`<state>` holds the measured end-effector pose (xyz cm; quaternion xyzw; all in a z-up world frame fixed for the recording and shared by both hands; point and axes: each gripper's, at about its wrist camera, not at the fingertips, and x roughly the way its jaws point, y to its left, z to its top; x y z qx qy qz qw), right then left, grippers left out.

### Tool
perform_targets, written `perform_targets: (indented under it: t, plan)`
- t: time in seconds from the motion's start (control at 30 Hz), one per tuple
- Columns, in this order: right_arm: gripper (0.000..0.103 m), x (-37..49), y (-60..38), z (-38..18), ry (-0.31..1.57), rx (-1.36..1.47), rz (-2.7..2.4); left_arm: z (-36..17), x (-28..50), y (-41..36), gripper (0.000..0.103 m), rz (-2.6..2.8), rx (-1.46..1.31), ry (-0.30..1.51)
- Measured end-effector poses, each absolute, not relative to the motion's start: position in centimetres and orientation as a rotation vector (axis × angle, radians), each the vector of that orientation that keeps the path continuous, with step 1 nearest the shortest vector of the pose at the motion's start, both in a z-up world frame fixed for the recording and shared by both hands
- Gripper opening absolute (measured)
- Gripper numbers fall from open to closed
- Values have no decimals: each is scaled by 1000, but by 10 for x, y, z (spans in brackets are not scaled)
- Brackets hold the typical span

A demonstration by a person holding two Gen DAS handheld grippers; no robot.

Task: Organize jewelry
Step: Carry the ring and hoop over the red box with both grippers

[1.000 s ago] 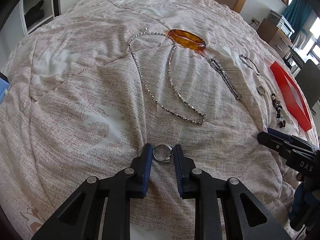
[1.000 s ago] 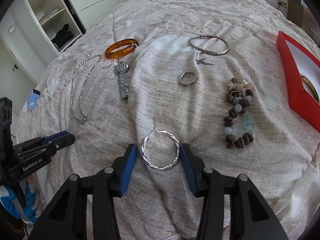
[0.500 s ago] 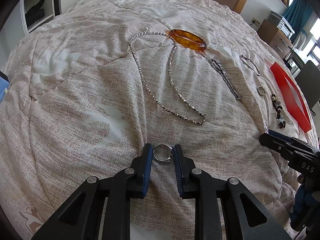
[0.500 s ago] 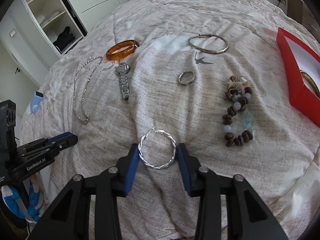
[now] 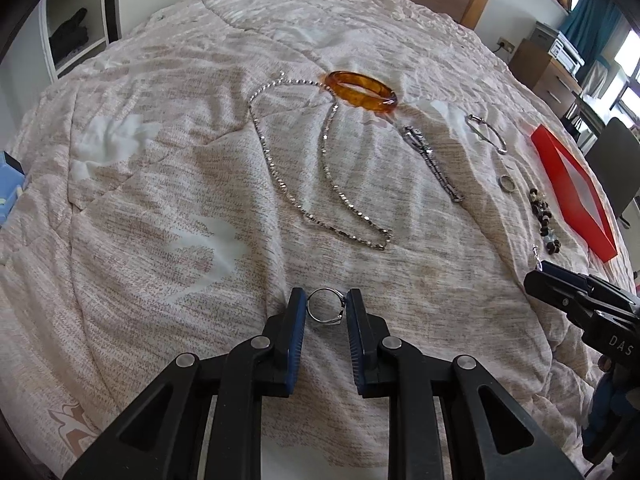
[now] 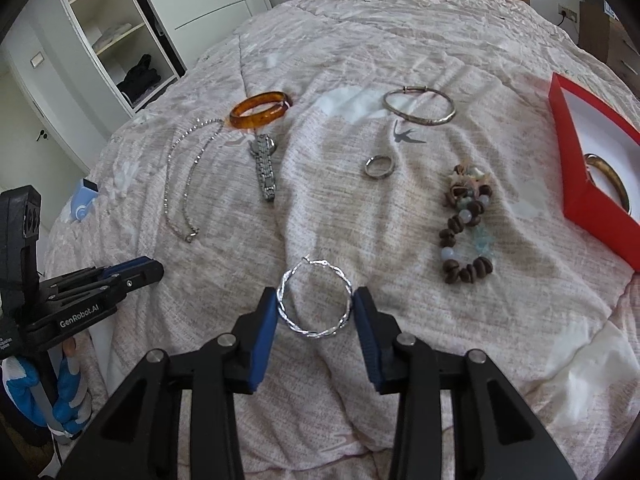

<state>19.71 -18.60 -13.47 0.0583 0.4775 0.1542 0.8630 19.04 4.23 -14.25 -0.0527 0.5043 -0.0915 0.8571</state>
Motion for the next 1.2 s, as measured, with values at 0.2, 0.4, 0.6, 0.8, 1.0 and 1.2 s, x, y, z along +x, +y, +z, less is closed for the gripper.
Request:
perform_targets:
  t: [0.2,0.4,0.6,0.8,1.0,1.2]
  plan:
    - [36,187,-195,-119,973,123,317,-129,183,33,20,-191,-95,1041]
    - [36,172,-210,-96,931,133,298,-106,177,18,20,-207,-71,1009]
    - [36,155,-239,-68,875,158,257,-74,175,-13,20,-253,-45,963]
    - [36,148,-293,-39,808,196,169,-39,185,-67,20,-340,-16,914]
    - [36,155,-367,-14,748,215,44,-16,207,-141,20,-439,23,888]
    - [36,178,-426,-8,726,231,-26,-9,242,-216,20,-507,48,888]
